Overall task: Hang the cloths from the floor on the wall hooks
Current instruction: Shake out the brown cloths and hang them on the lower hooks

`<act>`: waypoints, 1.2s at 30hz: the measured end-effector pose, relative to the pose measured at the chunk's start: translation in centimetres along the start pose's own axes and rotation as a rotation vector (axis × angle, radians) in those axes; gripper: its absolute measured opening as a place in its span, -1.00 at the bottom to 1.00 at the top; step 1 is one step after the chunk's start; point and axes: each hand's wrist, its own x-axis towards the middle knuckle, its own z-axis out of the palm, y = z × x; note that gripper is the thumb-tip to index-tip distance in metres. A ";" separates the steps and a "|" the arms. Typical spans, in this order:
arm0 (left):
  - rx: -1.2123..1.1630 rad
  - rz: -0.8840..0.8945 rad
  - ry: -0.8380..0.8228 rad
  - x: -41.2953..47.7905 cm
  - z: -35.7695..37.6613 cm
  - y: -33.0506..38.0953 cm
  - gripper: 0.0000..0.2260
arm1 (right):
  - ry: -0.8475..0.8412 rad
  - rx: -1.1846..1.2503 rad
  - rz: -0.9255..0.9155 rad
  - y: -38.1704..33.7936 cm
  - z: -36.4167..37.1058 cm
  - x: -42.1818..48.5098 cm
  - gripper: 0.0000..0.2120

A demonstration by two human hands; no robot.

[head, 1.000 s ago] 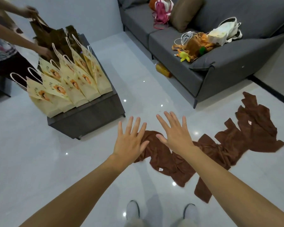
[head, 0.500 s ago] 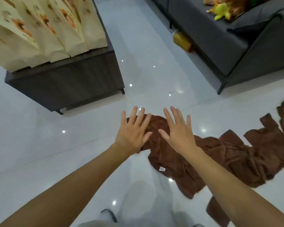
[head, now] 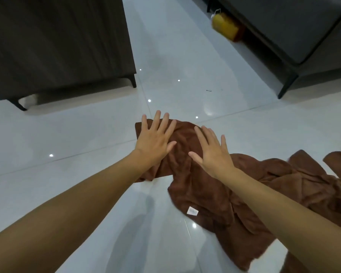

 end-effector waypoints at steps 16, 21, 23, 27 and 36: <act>-0.005 0.121 -0.113 1.1 7.6 5.0 -0.38 | -0.154 0.043 0.184 5.0 7.5 -0.9 -0.25; -0.063 0.148 -0.218 0.2 9.5 5.2 -0.37 | -0.325 0.195 0.277 5.9 8.5 -2.2 -0.22; -0.113 0.151 -0.281 -0.5 10.2 6.1 -0.38 | -0.369 0.213 0.290 6.5 8.7 -3.2 -0.21; -0.191 0.200 -0.399 -1.6 11.8 8.2 -0.41 | -0.431 0.172 0.269 6.9 9.3 -4.6 -0.20; -0.687 0.087 -0.579 -0.9 12.8 10.2 -0.40 | -0.352 0.226 0.235 6.1 8.2 -3.6 -0.22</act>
